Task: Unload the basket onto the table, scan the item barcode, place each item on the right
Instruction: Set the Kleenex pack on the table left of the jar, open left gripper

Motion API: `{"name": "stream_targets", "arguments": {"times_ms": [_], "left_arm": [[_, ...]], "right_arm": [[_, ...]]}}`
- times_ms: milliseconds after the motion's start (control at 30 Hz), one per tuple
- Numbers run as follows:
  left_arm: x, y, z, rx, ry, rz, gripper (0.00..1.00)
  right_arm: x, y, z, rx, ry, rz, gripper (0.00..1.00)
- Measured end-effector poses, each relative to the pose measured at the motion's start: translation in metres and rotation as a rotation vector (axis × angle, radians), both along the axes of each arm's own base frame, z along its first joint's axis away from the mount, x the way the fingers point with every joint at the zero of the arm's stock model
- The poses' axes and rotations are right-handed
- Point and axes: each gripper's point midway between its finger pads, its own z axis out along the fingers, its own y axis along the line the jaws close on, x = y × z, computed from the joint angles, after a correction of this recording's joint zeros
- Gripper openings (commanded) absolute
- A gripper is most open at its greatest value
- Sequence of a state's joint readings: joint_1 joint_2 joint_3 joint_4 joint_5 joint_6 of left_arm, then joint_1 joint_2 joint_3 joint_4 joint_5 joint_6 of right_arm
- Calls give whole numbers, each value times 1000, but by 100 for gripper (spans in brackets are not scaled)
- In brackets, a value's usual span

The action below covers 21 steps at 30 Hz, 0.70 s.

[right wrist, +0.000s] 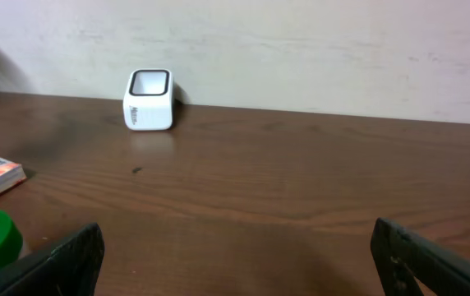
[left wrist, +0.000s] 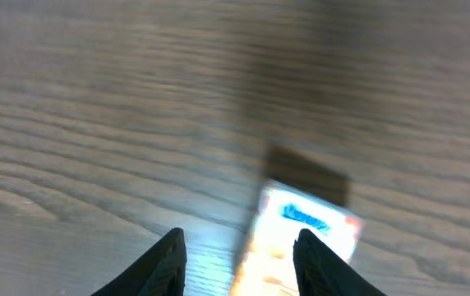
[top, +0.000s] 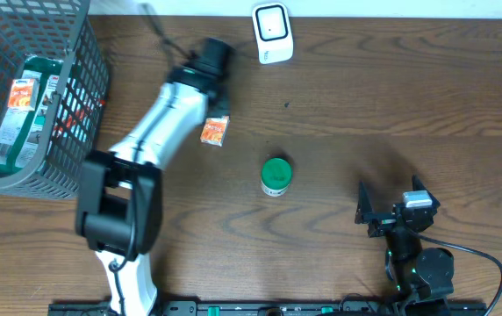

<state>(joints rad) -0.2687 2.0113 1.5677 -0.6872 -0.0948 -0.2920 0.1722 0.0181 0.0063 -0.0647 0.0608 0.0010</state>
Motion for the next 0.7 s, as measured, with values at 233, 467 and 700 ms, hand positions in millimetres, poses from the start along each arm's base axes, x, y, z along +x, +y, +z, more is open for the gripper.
{"name": "stream_targets", "arguments": {"times_ms": [233, 467, 700], "left_arm": [[-5, 26, -13, -409, 124, -41, 43], [-25, 17, -33, -574, 219, -151, 43], [-37, -7, -60, -602, 272, -246, 43]], "right_arm": [[0, 0, 0, 0, 0, 0, 99], [0, 0, 0, 0, 0, 0, 99], [0, 0, 0, 0, 0, 0, 99]]}}
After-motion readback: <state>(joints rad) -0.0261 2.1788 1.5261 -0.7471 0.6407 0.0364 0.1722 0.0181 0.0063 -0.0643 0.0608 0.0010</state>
